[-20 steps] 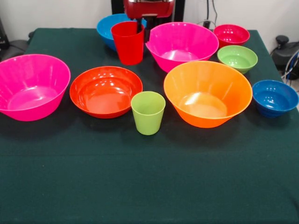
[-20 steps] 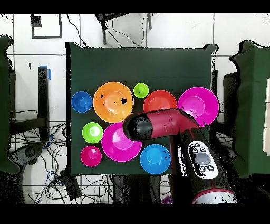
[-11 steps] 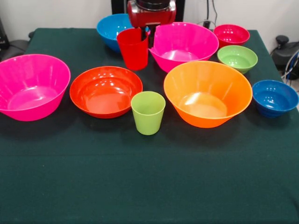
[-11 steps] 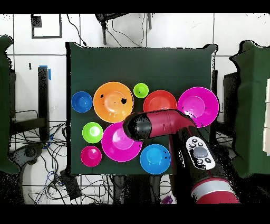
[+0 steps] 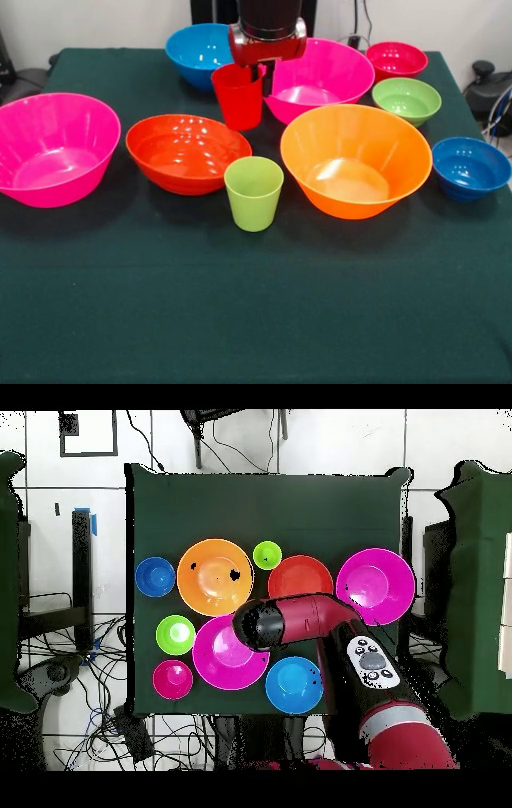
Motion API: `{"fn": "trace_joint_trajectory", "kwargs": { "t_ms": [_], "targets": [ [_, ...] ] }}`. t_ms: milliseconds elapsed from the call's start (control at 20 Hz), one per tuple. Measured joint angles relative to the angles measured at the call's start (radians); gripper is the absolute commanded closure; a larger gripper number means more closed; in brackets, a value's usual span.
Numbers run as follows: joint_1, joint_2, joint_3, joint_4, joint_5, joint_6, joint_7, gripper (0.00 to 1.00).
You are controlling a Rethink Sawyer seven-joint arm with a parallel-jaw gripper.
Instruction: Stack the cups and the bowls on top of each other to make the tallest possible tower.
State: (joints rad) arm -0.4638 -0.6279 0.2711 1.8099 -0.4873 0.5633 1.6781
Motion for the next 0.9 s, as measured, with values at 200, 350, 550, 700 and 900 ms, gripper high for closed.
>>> {"fn": "trace_joint_trajectory", "kwargs": {
  "t_ms": [200,350,550,700,900],
  "targets": [
    [-0.005,0.016,0.0,-0.009,0.0,0.0,0.0,1.0],
    [-0.02,0.035,0.0,-0.023,0.0,0.0,0.0,1.0],
    [-0.046,0.053,-0.001,-0.044,-0.001,0.0,0.0,1.0],
    [-0.065,0.06,-0.001,-0.06,-0.001,0.0,0.0,1.0],
    [-0.095,0.068,-0.001,-0.087,-0.001,0.0,0.0,1.0]
  ]
}}
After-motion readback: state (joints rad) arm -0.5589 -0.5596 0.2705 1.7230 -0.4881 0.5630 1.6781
